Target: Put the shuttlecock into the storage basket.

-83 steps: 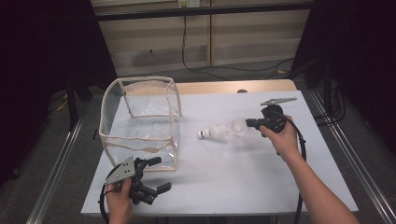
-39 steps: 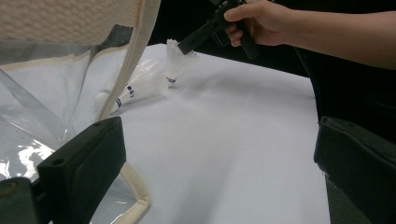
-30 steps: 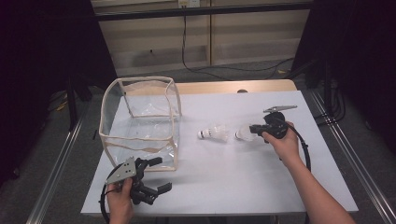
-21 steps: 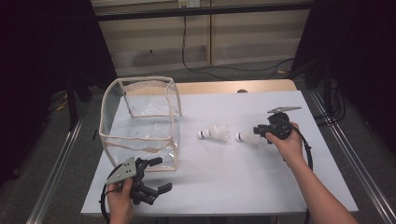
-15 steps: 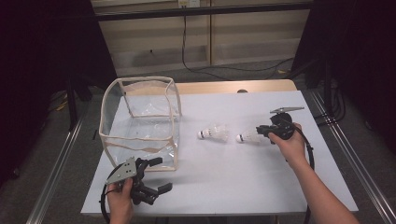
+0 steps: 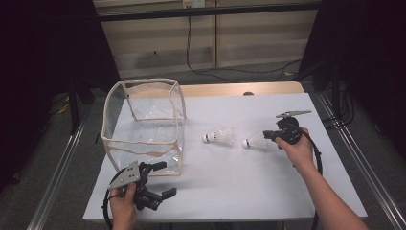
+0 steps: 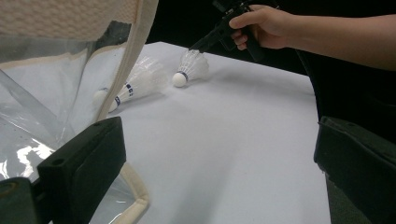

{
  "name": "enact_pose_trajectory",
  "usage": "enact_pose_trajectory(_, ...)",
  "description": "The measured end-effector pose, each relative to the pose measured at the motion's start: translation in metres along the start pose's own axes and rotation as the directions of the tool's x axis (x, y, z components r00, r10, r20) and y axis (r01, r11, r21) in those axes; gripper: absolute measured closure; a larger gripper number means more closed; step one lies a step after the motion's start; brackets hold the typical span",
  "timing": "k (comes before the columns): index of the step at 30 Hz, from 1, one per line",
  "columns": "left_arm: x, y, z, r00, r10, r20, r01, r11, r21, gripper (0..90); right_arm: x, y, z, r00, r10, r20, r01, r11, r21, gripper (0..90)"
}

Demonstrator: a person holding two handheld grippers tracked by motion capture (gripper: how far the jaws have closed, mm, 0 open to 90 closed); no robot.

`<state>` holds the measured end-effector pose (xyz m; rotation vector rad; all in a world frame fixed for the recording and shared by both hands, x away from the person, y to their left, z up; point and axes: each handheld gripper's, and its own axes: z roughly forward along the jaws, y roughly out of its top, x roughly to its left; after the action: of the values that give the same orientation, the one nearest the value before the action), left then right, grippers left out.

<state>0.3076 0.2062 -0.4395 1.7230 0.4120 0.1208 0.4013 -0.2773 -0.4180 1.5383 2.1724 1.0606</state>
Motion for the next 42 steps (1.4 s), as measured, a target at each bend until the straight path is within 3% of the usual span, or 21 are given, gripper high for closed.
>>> enact_pose_trajectory(8,0.0,0.0,0.0,1.0,0.0,0.001,0.0,1.0,0.003,2.3,-0.001,-0.001,-0.005,1.0,0.006,0.007,-0.006,1.0,-0.005,85.2)
enact_pose_trajectory(20,0.0,0.0,0.001,1.0,0.005,0.003,-0.005,1.0,0.003,2.3,-0.002,0.0,-0.016,0.9994,0.023,0.025,-0.022,0.999,-0.04,69.2)
enact_pose_trajectory(28,-0.001,0.001,0.001,1.0,0.007,0.003,-0.007,1.0,0.003,2.3,0.0,0.0,-0.02,0.9991,0.043,-0.005,-0.043,0.998,-0.049,57.0)
enact_pose_trajectory(42,-0.001,0.001,0.001,1.0,0.007,0.005,-0.007,1.0,0.003,2.4,0.009,-0.005,-0.005,0.9982,0.028,-0.053,-0.028,1.0,-0.001,58.6)
